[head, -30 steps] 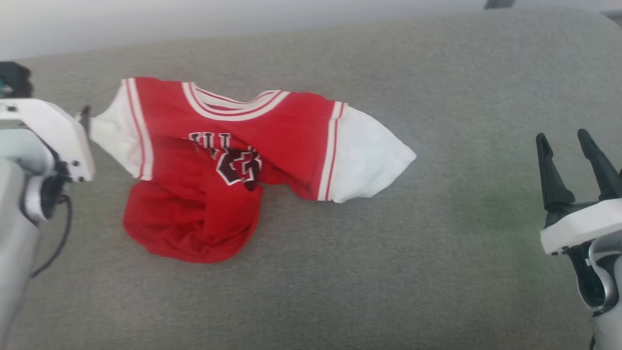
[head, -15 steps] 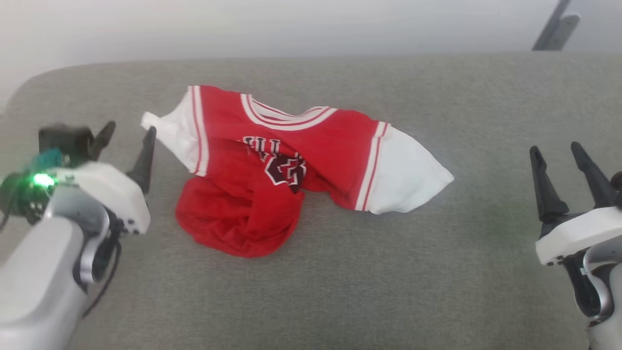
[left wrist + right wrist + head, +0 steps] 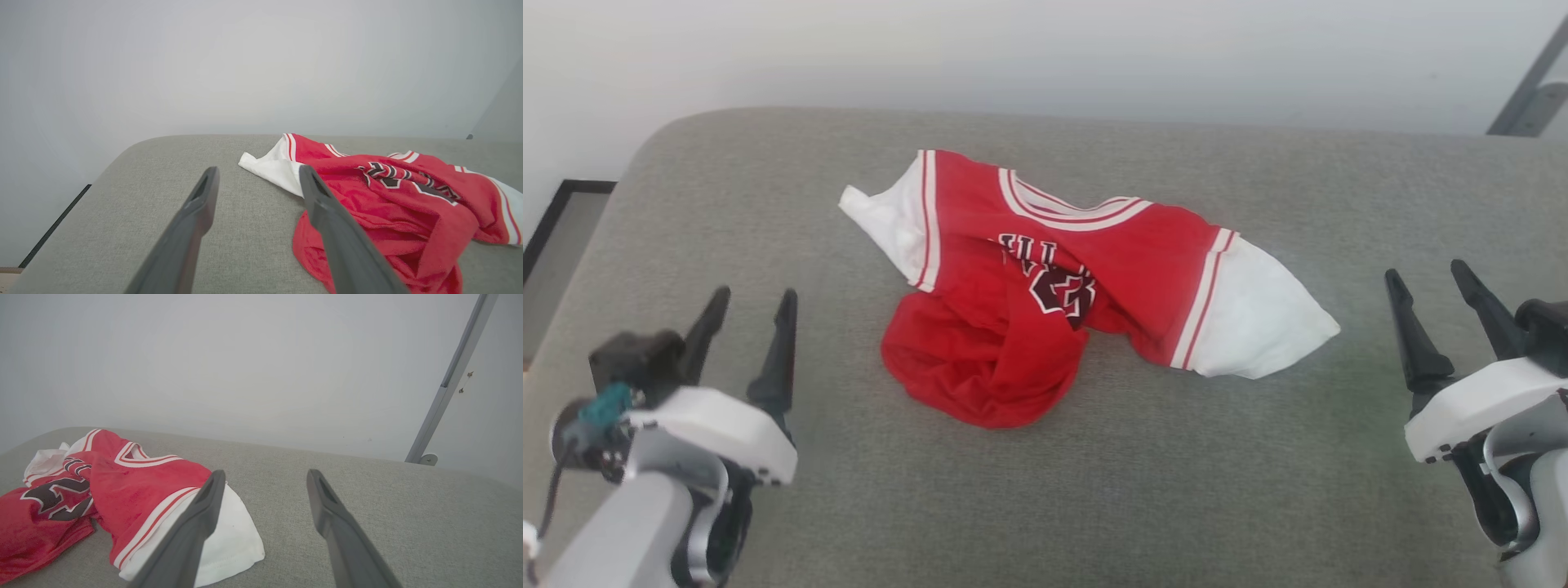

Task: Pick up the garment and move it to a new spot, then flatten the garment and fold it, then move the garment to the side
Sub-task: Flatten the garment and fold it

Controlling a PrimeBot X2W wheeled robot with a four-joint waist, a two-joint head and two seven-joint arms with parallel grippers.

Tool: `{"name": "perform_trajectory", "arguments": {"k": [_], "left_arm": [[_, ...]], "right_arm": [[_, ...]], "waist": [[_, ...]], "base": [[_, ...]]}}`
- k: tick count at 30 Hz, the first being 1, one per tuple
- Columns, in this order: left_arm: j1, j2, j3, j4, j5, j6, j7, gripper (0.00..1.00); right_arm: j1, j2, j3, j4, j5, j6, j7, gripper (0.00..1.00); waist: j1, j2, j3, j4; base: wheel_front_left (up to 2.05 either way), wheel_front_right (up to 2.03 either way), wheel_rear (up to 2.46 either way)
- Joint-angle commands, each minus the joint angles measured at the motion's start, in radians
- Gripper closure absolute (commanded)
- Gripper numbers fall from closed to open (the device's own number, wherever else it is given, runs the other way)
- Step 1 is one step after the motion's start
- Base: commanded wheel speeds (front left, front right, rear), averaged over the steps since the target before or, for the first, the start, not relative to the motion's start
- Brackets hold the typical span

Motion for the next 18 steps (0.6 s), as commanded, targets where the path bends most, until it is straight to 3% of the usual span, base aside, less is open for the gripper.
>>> {"name": "perform_trajectory", "arguments": {"k": [1, 11, 18], "left_arm": [[0.026, -0.005, 0.008, -0.01, -0.001, 0.007, -0.014, 0.0], [0.144, -0.044, 0.063, -0.073, 0.013, 0.032, -0.061, 0.0], [0.219, -0.122, 0.163, -0.136, 0.083, 0.016, -0.066, 0.0]], "right_arm": [[0.006, -0.004, 0.002, 0.002, 0.004, -0.001, 0.005, 0.0], [0.002, -0.024, 0.034, 0.018, 0.026, -0.001, 0.041, 0.0], [-0.023, -0.066, 0.094, 0.066, 0.11, -0.001, 0.197, 0.0]], "waist": [[0.0, 0.0, -0.003, 0.011], [0.0, 0.0, -0.003, 0.064], [0.0, 0.0, 0.013, 0.124]], "base": [[0.0, 0.0, 0.0], [0.0, 0.0, 0.0], [0.0, 0.0, 0.0]]}}
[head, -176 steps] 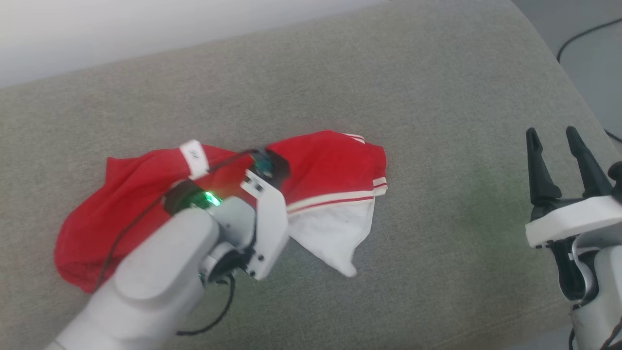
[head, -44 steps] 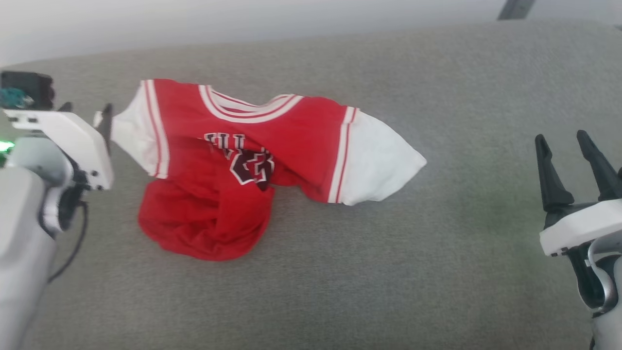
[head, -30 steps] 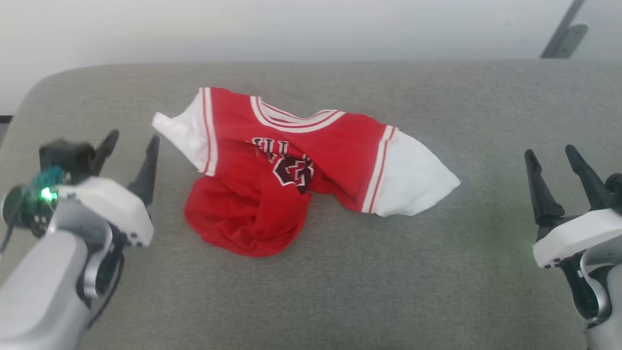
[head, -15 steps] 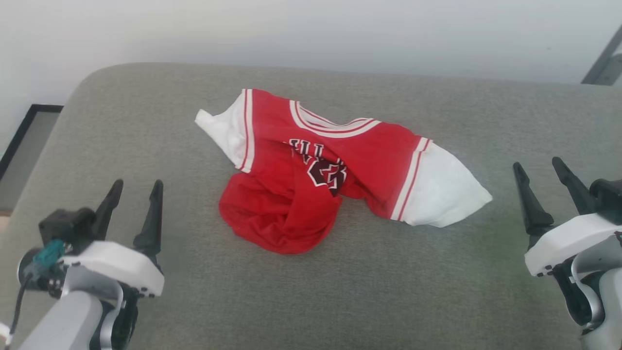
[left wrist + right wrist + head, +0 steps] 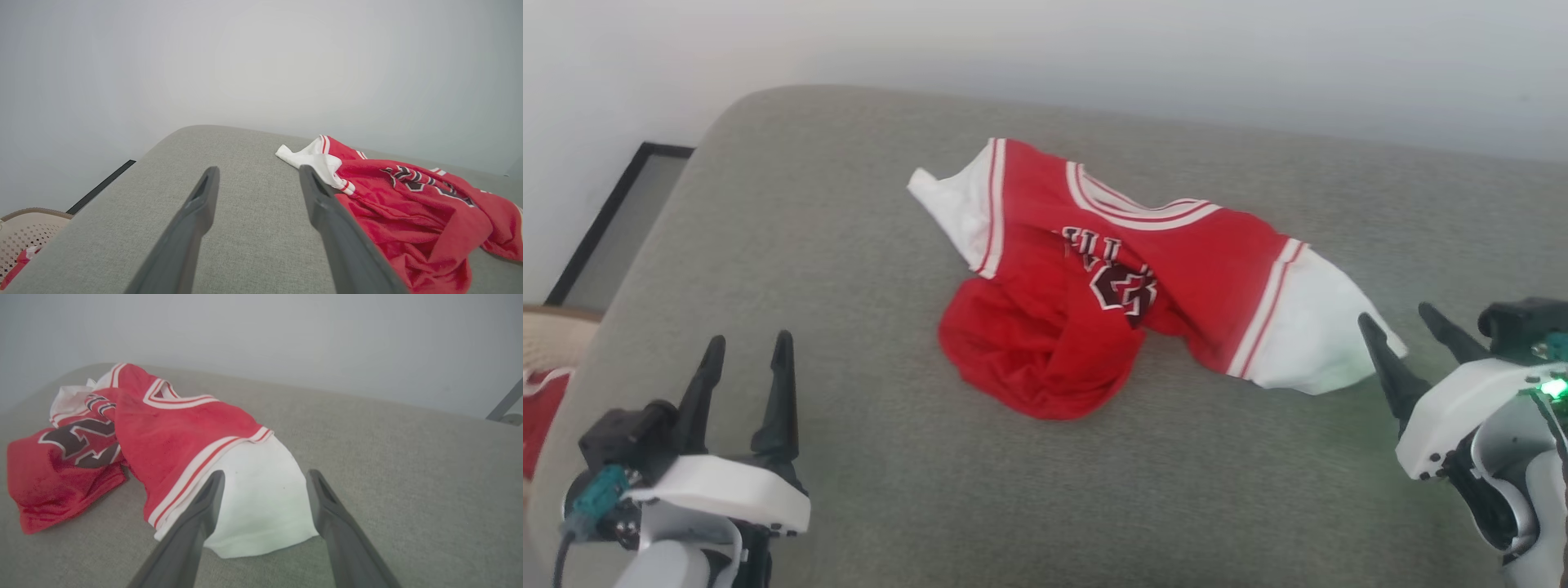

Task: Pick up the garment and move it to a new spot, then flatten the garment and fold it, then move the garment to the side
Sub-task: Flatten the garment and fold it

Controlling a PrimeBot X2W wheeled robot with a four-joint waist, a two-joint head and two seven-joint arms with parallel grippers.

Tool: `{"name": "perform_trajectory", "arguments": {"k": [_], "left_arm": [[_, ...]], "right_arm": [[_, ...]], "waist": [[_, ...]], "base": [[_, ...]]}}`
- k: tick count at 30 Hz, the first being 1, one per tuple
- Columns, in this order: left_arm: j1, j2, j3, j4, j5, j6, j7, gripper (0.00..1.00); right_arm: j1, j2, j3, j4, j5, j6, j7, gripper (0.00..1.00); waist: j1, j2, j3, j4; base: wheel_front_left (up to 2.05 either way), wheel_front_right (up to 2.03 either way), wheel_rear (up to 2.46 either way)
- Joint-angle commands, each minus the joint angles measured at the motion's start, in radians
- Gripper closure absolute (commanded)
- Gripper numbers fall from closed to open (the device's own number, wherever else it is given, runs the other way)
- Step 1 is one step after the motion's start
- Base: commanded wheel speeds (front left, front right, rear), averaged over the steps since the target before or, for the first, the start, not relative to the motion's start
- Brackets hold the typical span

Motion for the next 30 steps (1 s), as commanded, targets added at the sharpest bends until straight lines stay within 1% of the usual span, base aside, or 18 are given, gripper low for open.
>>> {"name": "perform_trajectory", "arguments": {"k": [1, 2, 3, 4, 6, 7, 10, 13, 16, 20, 21, 22, 25, 30], "left_arm": [[0.021, -0.02, 0.022, -0.012, 0.025, -0.011, -0.004, 0.0], [0.029, -0.034, 0.035, -0.017, 0.037, -0.017, -0.004, 0.0], [0.029, -0.034, 0.035, -0.017, 0.037, -0.017, -0.004, 0.0], [0.044, -0.063, 0.056, -0.025, 0.058, -0.03, -0.004, 0.0], [0.052, -0.088, 0.074, -0.026, 0.085, -0.046, -0.004, 0.0], [0.052, -0.088, 0.074, -0.026, 0.085, -0.046, -0.004, 0.0], [0.06, -0.134, 0.105, -0.029, 0.111, -0.076, -0.004, 0.0], [0.057, -0.173, 0.137, -0.019, 0.142, -0.114, -0.005, 0.0], [0.053, -0.21, 0.166, -0.008, 0.167, -0.153, -0.005, 0.0], [0.042, -0.261, 0.214, 0.0, 0.209, -0.199, -0.005, 0.0], [0.043, -0.27, 0.226, 0.003, 0.219, -0.21, -0.005, 0.0], [0.044, -0.284, 0.24, 0.004, 0.219, -0.22, -0.005, 0.0], [0.047, -0.313, 0.278, 0.01, 0.247, -0.249, -0.005, 0.0], [0.061, -0.344, 0.34, 0.009, 0.279, -0.283, -0.005, 0.0]], "right_arm": [[-0.013, -0.013, 0.017, 0.012, 0.017, -0.001, 0.047, 0.0], [-0.019, -0.022, 0.028, 0.018, 0.028, -0.001, 0.08, 0.0], [-0.019, -0.022, 0.028, 0.018, 0.028, -0.001, 0.08, 0.0], [-0.029, -0.041, 0.048, 0.034, 0.045, -0.001, 0.148, 0.0], [-0.042, -0.057, 0.066, 0.05, 0.058, -0.001, 0.209, 0.0], [-0.042, -0.057, 0.066, 0.05, 0.058, -0.001, 0.209, 0.0], [-0.061, -0.079, 0.098, 0.077, 0.071, -0.001, 0.286, 0.0], [-0.082, -0.102, 0.126, 0.118, 0.06, -0.001, 0.354, 0.0], [-0.101, -0.113, 0.162, 0.164, 0.051, -0.001, 0.397, 0.0], [-0.124, -0.137, 0.242, 0.233, 0.02, -0.001, 0.427, 0.0], [-0.131, -0.141, 0.261, 0.249, 0.018, -0.001, 0.427, 0.4], [-0.136, -0.144, 0.277, 0.259, 0.023, -0.001, 0.422, 1.0], [-0.159, -0.166, 0.309, 0.281, 0.039, -0.001, 0.399, 1.0], [-0.182, -0.217, 0.348, 0.253, 0.093, -0.001, 0.379, 1.0]], "waist": [[0.0, -0.0001, 0.009, 0.022], [0.0, -0.0001, 0.011, 0.032], [0.0, -0.0001, 0.011, 0.032], [0.0, -0.0001, 0.019, 0.052], [0.0, -0.0001, 0.026, 0.073], [0.0, -0.0001, 0.026, 0.073], [0.0, -0.0001, 0.036, 0.101], [0.0, -0.0001, 0.047, 0.125], [0.0, -0.0001, 0.058, 0.145], [0.0, -0.0001, 0.067, 0.164], [0.0, -0.0001, 0.069, 0.166], [0.0, -0.0001, 0.071, 0.167], [0.0, -0.0001, 0.074, 0.165], [0.0, -0.0001, 0.071, 0.141]], "base": [[0.0, 0.0, 0.0], [0.0, 0.0, 0.0], [0.0, 0.0, 0.0], [0.0, 0.0, 0.0], [0.0, 0.0, 0.0], [0.0, 0.0, 0.0], [0.0, 0.0, 0.0], [0.0, 0.0, 0.0], [0.0, 0.0, 0.0], [0.0, 0.0, 0.0], [0.0, 0.0, 0.0], [0.0, 0.0, 0.0], [0.0, 0.0, 0.0], [0.0, 0.0, 0.0]]}}
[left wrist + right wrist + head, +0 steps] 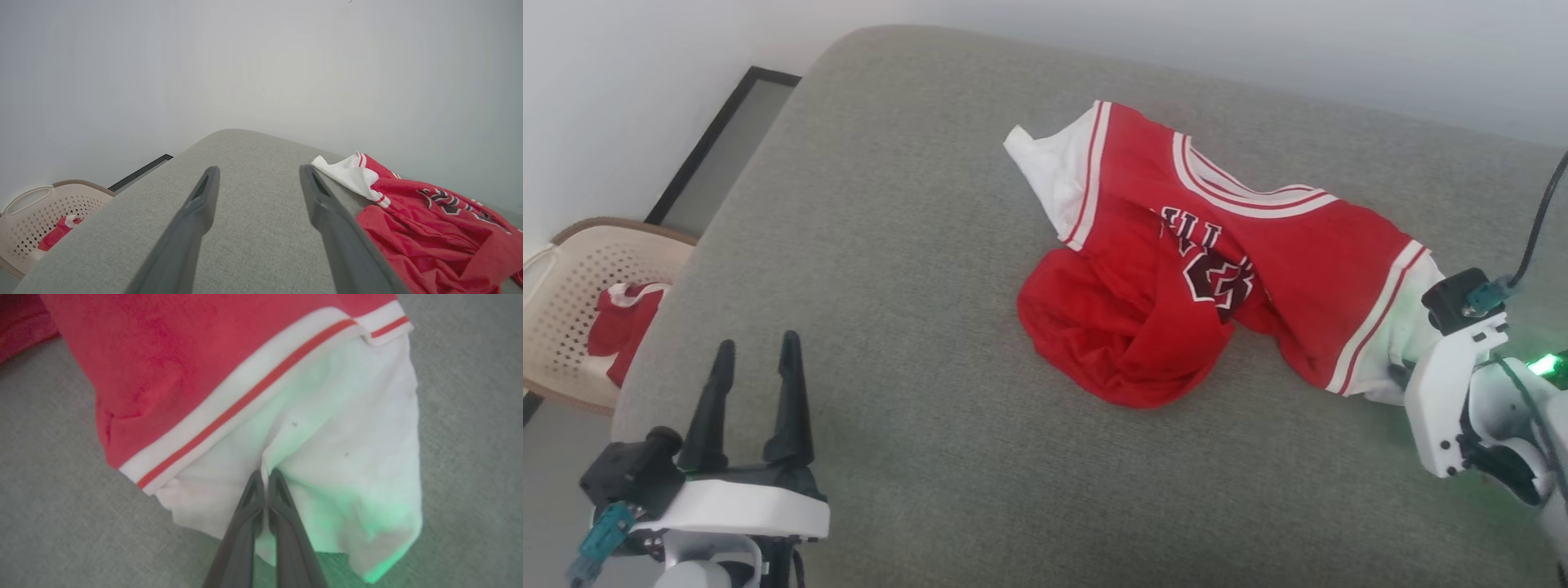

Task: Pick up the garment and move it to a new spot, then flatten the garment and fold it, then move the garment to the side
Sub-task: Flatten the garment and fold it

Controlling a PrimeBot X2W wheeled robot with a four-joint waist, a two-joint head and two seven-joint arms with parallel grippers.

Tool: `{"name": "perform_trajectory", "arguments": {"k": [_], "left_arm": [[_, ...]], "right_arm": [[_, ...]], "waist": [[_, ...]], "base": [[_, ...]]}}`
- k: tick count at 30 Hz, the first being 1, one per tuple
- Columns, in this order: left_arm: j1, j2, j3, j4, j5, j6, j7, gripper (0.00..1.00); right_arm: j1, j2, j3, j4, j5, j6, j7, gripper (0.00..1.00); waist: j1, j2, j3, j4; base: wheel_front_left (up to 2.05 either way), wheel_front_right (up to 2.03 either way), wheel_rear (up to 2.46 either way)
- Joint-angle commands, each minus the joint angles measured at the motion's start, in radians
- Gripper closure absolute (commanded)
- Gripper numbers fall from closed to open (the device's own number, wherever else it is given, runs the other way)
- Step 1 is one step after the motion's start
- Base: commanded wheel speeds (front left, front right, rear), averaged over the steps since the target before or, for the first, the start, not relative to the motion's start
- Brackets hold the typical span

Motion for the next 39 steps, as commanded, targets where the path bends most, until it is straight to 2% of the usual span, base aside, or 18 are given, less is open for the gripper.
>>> {"name": "perform_trajectory", "arguments": {"k": [1, 9, 15, 18, 23, 24, 25, 26, 27, 28, 33, 39], "left_arm": [[0.008, -0.01, 0.021, -0.002, 0.015, -0.013, -0.004, 0.0], [0.014, -0.031, 0.081, -0.016, 0.045, -0.035, -0.005, 0.0], [0.0, -0.04, 0.087, -0.014, 0.058, -0.04, -0.005, 0.0], [-0.005, -0.043, 0.087, -0.011, 0.062, -0.041, -0.005, 0.0], [-0.013, -0.037, 0.076, -0.006, 0.059, -0.042, -0.005, 0.0], [-0.016, -0.036, 0.074, -0.005, 0.056, -0.042, -0.005, 0.0], [-0.019, -0.035, 0.072, -0.003, 0.055, -0.042, -0.005, 0.0], [-0.018, -0.033, 0.066, 0.001, 0.052, -0.042, -0.005, 0.0], [-0.018, -0.029, 0.06, 0.007, 0.051, -0.042, -0.005, 0.0], [-0.021, -0.023, 0.055, 0.01, 0.048, -0.042, -0.005, 0.0], [-0.025, 0.009, 0.036, 0.028, 0.043, -0.041, -0.005, 0.0], [-0.035, 0.069, 0.011, 0.052, 0.019, -0.041, -0.005, 0.0]], "right_arm": [[0.027, -0.036, 0.022, 0.008, 0.021, -0.002, 0.013, 1.0], [0.039, -0.191, 0.019, -0.123, 0.107, -0.002, 0.022, 1.0], [0.094, -0.32, -0.037, -0.146, 0.165, -0.002, 0.034, 1.0], [0.128, -0.342, -0.075, -0.121, 0.188, -0.002, 0.033, 1.0], [0.142, -0.307, -0.107, -0.061, 0.217, -0.002, 0.013, 1.0], [0.138, -0.294, -0.109, -0.043, 0.22, -0.002, 0.005, 0.9], [0.133, -0.281, -0.11, -0.023, 0.228, -0.002, -0.001, 0.71], [0.128, -0.265, -0.108, -0.004, 0.233, -0.002, -0.003, 0.56], [0.123, -0.253, -0.103, 0.014, 0.231, -0.001, -0.009, 0.47], [0.119, -0.241, -0.096, 0.028, 0.227, -0.001, -0.014, 0.0], [0.091, -0.212, -0.072, 0.061, 0.23, -0.001, -0.038, 0.0], [0.073, -0.196, -0.081, 0.026, 0.244, -0.001, -0.097, 0.0]], "waist": [[0.0, -0.0001, -0.003, -0.015], [0.0, -0.0001, -0.008, -0.065], [0.0, -0.0001, -0.004, -0.081], [0.0, -0.0001, -0.001, -0.084], [0.0, -0.0001, 0.004, -0.085], [0.0, -0.0001, 0.004, -0.085], [0.0, -0.0001, 0.004, -0.086], [0.0, -0.0001, 0.003, -0.087], [0.0, -0.0001, 0.001, -0.088], [0.0, -0.0001, -0.001, -0.089], [0.0, -0.0001, -0.024, -0.109], [0.0, -0.0001, -0.055, -0.158]], "base": [[0.0, 0.0, 0.0], [0.0, 0.0, 0.0], [0.0, 0.0, 0.0], [0.0, 0.0, 0.0], [0.0, 0.0, 0.0], [0.0, 0.0, 0.0], [0.0, 0.0, 0.0], [0.0, 0.0, 0.0], [0.0, 0.0, 0.0], [0.0, 0.0, 0.0], [0.0, 0.0, 0.0], [0.0, 0.0, 0.0]]}}
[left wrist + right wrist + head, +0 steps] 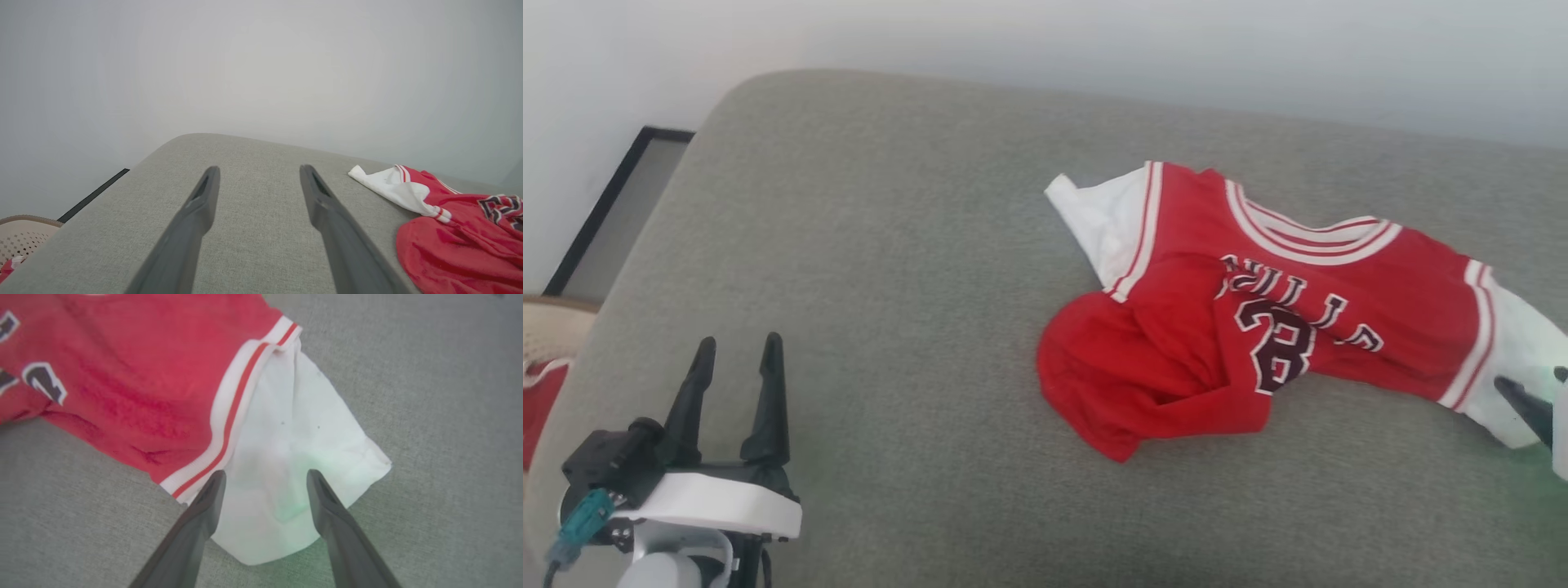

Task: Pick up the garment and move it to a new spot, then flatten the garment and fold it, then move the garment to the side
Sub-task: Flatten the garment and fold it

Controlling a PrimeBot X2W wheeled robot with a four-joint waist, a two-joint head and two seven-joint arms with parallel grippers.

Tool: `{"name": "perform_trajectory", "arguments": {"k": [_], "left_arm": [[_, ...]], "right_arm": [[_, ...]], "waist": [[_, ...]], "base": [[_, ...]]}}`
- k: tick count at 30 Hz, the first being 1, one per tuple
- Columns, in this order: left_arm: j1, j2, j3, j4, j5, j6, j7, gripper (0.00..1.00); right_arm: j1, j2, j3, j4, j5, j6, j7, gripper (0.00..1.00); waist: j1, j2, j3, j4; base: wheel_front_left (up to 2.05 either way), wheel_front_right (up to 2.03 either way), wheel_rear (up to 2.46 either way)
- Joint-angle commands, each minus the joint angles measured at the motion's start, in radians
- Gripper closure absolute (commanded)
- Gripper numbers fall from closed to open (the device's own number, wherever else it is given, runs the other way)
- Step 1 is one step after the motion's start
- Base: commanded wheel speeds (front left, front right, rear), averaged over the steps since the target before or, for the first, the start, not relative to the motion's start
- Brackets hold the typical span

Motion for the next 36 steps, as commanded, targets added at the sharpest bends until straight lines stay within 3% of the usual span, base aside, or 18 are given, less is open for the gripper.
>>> {"name": "perform_trajectory", "arguments": {"k": [1, 9, 18, 25, 36], "left_arm": [[-0.018, 0.013, -0.006, 0.005, -0.009, -0.001, -0.005, 0.0], [-0.065, 0.104, -0.068, 0.004, -0.06, -0.001, 0.08, 0.0], [-0.155, 0.176, -0.137, -0.046, -0.11, -0.001, 0.264, 0.0], [-0.317, 0.209, -0.208, 0.002, -0.12, -0.001, 0.457, 0.0], [-0.556, 0.21, -0.302, 0.153, -0.16, 0.002, 0.721, 0.0]], "right_arm": [[-0.004, 0.007, -0.008, -0.008, 0.004, -0.001, -0.017, 0.0], [0.032, 0.066, -0.087, -0.118, -0.042, -0.001, -0.119, 0.0], [0.064, 0.187, -0.217, -0.245, -0.192, -0.001, -0.353, 0.0], [0.062, 0.338, -0.344, -0.337, -0.375, -0.001, -0.52, 0.0], [0.058, 0.472, -0.383, -0.386, -0.467, -0.001, -0.579, 0.0]], "waist": [[0.0, -0.0001, -0.016, -0.025], [0.0, -0.0001, -0.047, -0.113], [0.0, -0.0001, -0.046, -0.215], [0.0, -0.0001, -0.004, -0.307], [0.0, -0.0001, 0.074, -0.405]], "base": [[0.0, 0.0, 0.0], [0.0, 0.0, 0.0], [0.0, 0.0, 0.0], [0.0, 0.0, 0.0], [0.0, 0.0, 0.0]]}}
